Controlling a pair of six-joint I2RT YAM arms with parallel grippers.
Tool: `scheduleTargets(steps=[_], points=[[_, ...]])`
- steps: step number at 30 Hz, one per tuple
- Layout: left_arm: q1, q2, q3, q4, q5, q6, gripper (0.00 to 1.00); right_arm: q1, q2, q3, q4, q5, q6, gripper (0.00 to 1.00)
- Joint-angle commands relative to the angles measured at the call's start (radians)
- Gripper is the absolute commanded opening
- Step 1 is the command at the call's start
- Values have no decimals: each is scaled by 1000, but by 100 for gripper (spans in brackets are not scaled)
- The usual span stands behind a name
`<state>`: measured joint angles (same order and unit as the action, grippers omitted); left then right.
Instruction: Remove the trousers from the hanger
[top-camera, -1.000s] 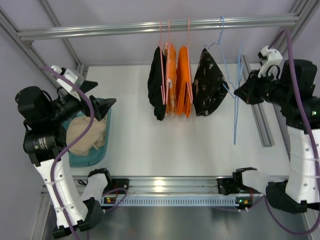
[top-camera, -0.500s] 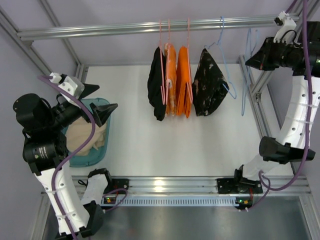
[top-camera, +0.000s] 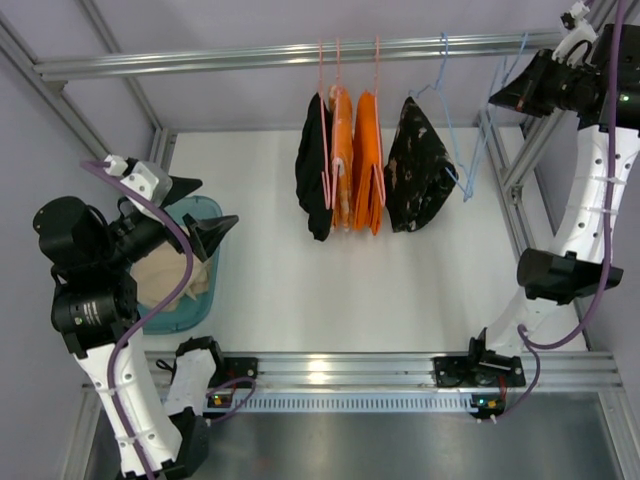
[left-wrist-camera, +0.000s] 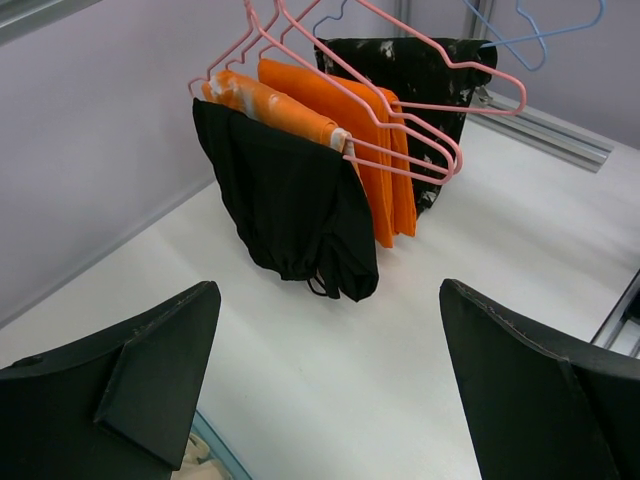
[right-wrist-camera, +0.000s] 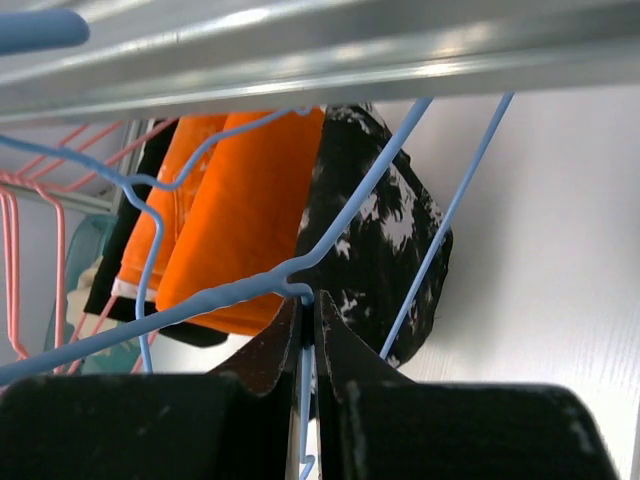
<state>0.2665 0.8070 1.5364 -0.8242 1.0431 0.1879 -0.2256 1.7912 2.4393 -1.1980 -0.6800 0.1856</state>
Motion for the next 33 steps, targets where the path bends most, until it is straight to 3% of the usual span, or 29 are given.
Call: scheduleTargets(steps=[1, 24, 25, 26, 29, 33], points=[[4, -12, -18, 16, 21, -5, 97, -14, 8, 55, 126, 8, 78, 0], [4, -31, -58, 16, 8, -25, 97, 20, 109, 64, 176, 203, 158, 1], [2, -31, -58, 16, 5, -27, 97, 22, 109, 55, 172, 209, 155, 7], [2, -31, -58, 16, 3, -28, 97, 22, 109, 55, 170, 212, 152, 20], [4, -34, -59, 16, -8, -34, 97, 23, 91, 46, 158, 218, 143, 47], [4, -40, -61, 16, -11, -45, 97, 22, 34, -12, 137, 220, 130, 57]])
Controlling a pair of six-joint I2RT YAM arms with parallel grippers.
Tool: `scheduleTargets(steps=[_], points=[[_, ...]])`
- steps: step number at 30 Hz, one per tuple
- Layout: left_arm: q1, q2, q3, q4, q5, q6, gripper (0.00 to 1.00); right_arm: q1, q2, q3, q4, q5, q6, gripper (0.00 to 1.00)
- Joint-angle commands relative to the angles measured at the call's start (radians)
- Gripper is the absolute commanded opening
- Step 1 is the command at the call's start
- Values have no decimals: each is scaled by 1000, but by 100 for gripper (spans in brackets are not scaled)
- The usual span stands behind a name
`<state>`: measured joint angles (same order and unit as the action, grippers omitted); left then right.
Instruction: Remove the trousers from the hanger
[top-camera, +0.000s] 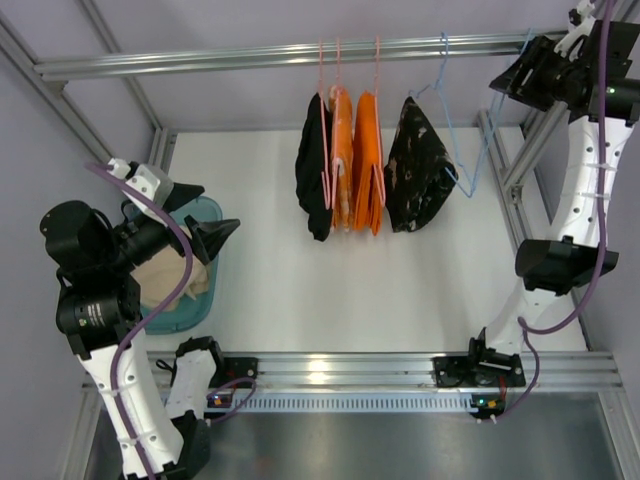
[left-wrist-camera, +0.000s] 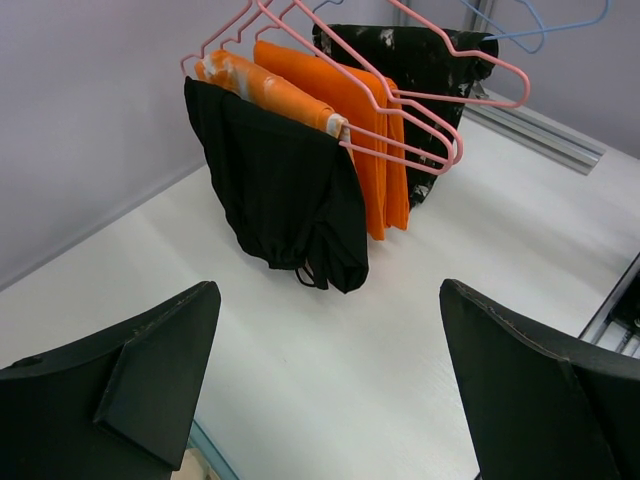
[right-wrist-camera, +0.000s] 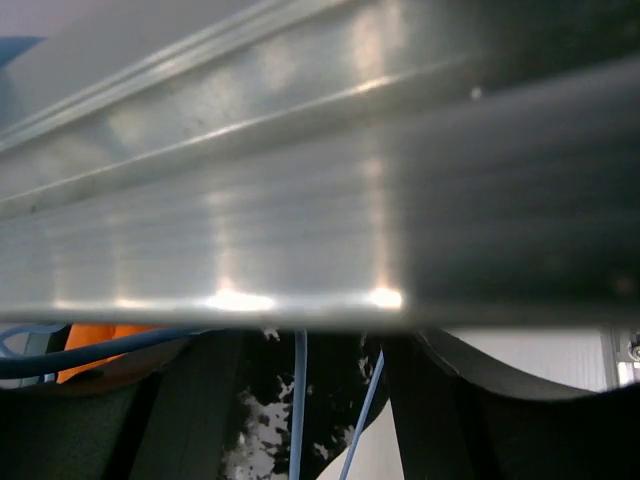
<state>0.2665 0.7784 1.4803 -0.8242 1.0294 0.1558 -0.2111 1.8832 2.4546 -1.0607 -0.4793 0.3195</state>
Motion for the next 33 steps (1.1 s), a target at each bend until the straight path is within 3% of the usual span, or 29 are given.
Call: scheduleTargets(steps=[1, 7, 17, 20, 24, 29, 33], points=[[4, -11, -5, 16, 1, -18, 97, 7, -87, -38, -13, 28, -7, 58], [4, -25, -18, 16, -22, -42, 97, 3, -234, -166, -16, 128, -71, 55], [4, -34, -34, 16, -37, -61, 97, 3, -297, -236, 33, 289, -195, 49], [2, -44, -44, 16, -37, -56, 97, 1, -305, -244, 80, 236, -227, 37], [2, -60, -61, 17, -35, -50, 97, 1, -349, -227, 108, 128, -267, 35], [2, -62, -71, 16, -29, -55, 97, 4, -469, -365, 282, -65, -269, 10], [2, -56, -66, 16, -31, -62, 96, 64, -477, -396, 315, -29, -240, 2]])
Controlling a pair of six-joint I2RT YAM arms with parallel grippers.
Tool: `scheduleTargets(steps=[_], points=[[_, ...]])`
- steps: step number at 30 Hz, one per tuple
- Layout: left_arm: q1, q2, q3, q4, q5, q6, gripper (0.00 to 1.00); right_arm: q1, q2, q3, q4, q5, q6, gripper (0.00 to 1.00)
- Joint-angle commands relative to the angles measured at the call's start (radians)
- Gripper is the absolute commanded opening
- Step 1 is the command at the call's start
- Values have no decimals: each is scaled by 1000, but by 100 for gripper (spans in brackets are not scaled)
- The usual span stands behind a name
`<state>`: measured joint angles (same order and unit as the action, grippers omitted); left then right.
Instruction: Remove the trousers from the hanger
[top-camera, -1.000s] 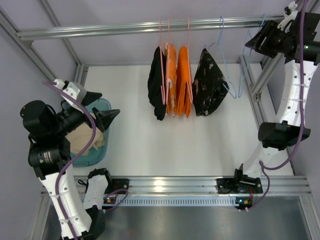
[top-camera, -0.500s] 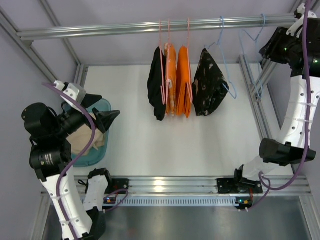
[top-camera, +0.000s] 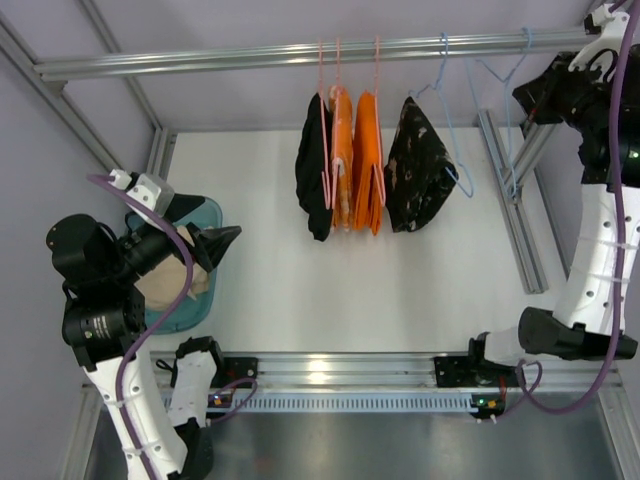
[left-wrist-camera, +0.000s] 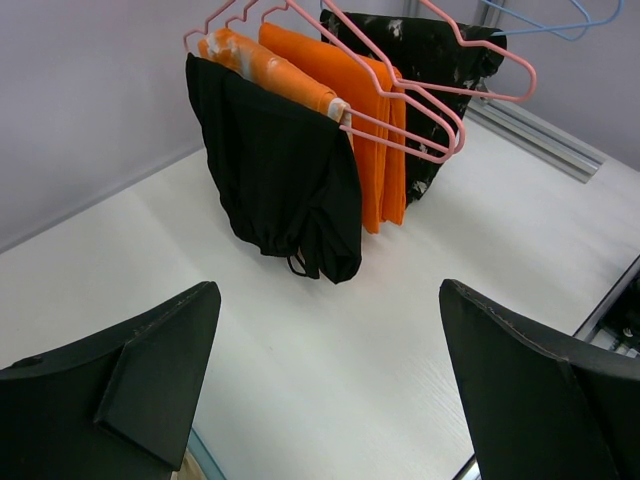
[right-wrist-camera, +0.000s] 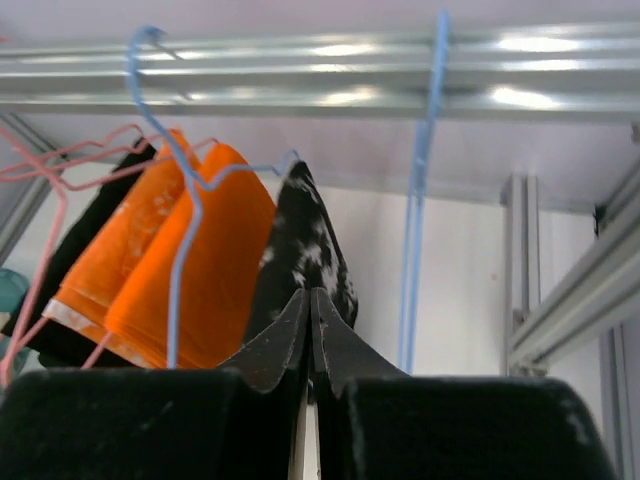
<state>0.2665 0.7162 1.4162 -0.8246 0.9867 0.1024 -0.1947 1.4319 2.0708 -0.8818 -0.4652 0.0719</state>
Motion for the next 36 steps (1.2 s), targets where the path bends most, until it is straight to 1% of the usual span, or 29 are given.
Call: scheduleTargets(steps=[1, 5, 11, 13, 16, 17, 18, 21, 23, 25, 27, 31, 34, 35, 36], points=[[4, 11, 0, 16, 10, -9, 96, 57, -21, -18, 148, -32, 17, 1], [2, 14, 9, 15, 1, -7, 96, 89, 28, -34, 213, 48, 46, 0], [2, 17, 20, 16, -11, -6, 96, 100, 114, 26, 254, 124, 46, 0], [4, 19, 23, 16, -17, -7, 96, 98, 124, 28, 270, 146, 33, 0], [2, 20, 23, 16, -17, -7, 96, 98, 119, -12, 323, 210, 14, 0], [4, 20, 21, 16, -19, -7, 96, 98, 105, -27, 340, 258, 12, 1], [2, 19, 20, 16, -20, -7, 96, 98, 96, -44, 355, 282, 11, 3], [2, 19, 10, 16, -23, -6, 96, 95, 53, -118, 435, 384, 20, 13], [4, 17, 6, 16, -25, -1, 97, 92, 32, -158, 478, 417, 23, 24], [2, 17, -2, 16, -29, -1, 97, 89, 25, -172, 491, 424, 25, 30], [4, 17, -5, 15, -34, 0, 97, 87, 25, -170, 495, 442, 31, 32], [2, 25, -3, 16, -48, -13, 97, 81, 25, -156, 489, 451, 22, 32], [2, 40, 1, 18, -74, -56, 98, 66, 18, -124, 431, 358, 8, 32], [4, 46, 4, 18, -79, -84, 98, 57, 3, -117, 406, 265, 0, 35], [2, 52, 7, 15, -85, -99, 98, 54, -8, -109, 383, 229, -24, 37]])
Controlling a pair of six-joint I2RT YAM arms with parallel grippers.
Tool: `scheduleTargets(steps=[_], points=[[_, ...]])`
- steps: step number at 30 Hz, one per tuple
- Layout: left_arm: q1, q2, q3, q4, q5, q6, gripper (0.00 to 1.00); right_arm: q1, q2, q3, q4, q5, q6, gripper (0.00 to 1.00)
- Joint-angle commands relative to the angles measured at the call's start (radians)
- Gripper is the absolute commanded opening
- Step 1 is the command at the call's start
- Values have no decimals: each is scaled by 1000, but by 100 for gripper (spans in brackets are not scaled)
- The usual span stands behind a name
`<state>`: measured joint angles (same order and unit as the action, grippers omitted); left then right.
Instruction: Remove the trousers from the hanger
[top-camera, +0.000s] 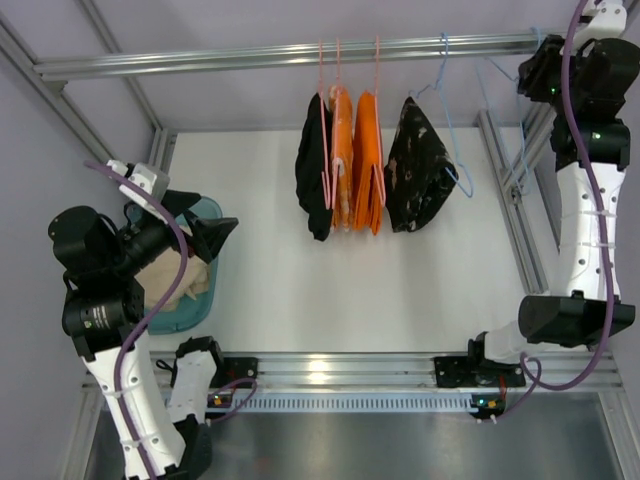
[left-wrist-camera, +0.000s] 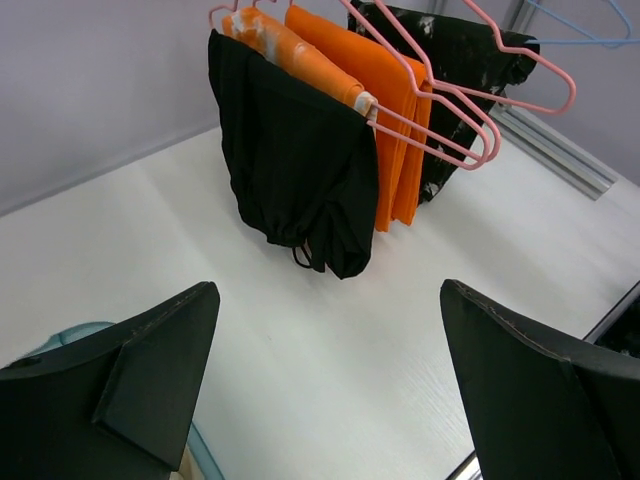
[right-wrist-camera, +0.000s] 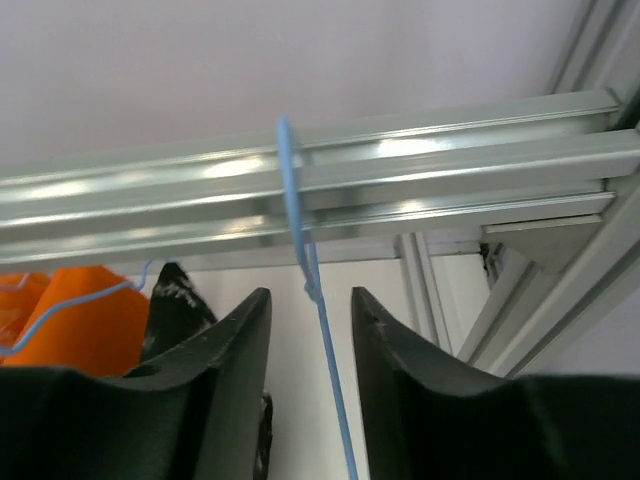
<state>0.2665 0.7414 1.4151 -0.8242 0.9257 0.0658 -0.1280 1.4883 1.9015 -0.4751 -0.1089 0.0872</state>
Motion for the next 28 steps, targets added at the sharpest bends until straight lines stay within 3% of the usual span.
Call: scheduleTargets(steps=[1, 3, 6, 7, 9, 17, 24, 28], points=[[2, 42, 22, 8, -34, -98, 98, -15, -81, 56, -61, -185, -44, 42], [2, 87, 39, -27, -53, -124, 98, -15, -147, 36, -89, -241, -78, 50], [4, 160, 91, -126, -85, -133, 98, -15, -253, -27, -161, -343, -147, 76], [2, 179, 108, -162, -91, -126, 98, -15, -278, -53, -184, -389, -161, 89], [2, 226, 148, -214, -108, -100, 98, -15, -347, -74, -269, -416, -208, 100], [2, 185, 121, -291, -254, -75, 98, -15, -543, -150, -609, -512, -455, 99], [2, 72, -2, -336, -379, -29, 98, -15, -669, -266, -801, -587, -495, 99], [4, 64, -16, -375, -465, -17, 98, -15, -718, -306, -830, -600, -485, 99]])
